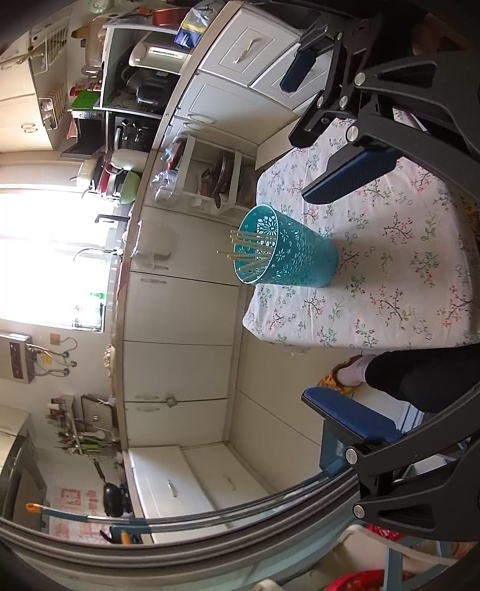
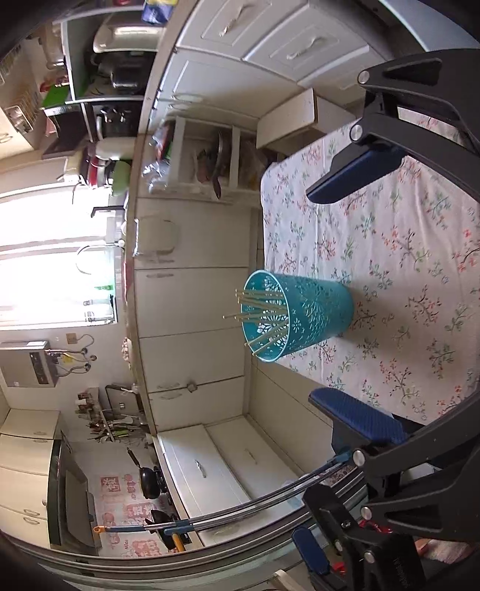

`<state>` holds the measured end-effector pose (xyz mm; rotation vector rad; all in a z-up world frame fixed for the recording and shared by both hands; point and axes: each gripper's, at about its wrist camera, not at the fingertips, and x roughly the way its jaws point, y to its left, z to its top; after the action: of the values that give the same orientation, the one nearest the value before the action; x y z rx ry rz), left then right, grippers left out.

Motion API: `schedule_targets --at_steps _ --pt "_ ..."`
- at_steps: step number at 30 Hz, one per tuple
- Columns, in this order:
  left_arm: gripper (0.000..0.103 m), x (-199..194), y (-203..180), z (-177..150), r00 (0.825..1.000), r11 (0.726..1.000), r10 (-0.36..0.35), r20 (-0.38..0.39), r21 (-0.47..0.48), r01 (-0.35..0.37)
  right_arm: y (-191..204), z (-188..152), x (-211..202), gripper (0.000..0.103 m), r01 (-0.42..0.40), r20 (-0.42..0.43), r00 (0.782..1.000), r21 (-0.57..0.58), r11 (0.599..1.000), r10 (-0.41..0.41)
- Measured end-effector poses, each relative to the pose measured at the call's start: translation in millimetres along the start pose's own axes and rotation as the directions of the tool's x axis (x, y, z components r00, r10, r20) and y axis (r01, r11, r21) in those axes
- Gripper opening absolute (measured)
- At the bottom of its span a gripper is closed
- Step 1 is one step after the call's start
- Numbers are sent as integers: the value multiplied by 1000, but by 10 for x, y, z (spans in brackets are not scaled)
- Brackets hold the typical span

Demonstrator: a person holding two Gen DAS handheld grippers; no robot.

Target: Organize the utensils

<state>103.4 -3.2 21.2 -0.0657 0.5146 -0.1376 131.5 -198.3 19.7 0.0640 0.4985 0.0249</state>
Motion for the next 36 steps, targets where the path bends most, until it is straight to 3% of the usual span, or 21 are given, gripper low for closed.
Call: schedule_targets --at_steps 9,25,36 --pt "95 -448 -7 -88 1000 1000 12 13 3 -12 -39 -105 -454 96 52 28 998 7 999 -52" --pt "95 -1086 -71 -425 1000 1000 0 5 -16 0 35 -463 -1014 96 84 -33 996 51 995 -82" --pt "95 -1189 -104 -505 1000 1000 -1 5 -6 1 107 -561 -1197 96 115 -34 993 46 992 -113"
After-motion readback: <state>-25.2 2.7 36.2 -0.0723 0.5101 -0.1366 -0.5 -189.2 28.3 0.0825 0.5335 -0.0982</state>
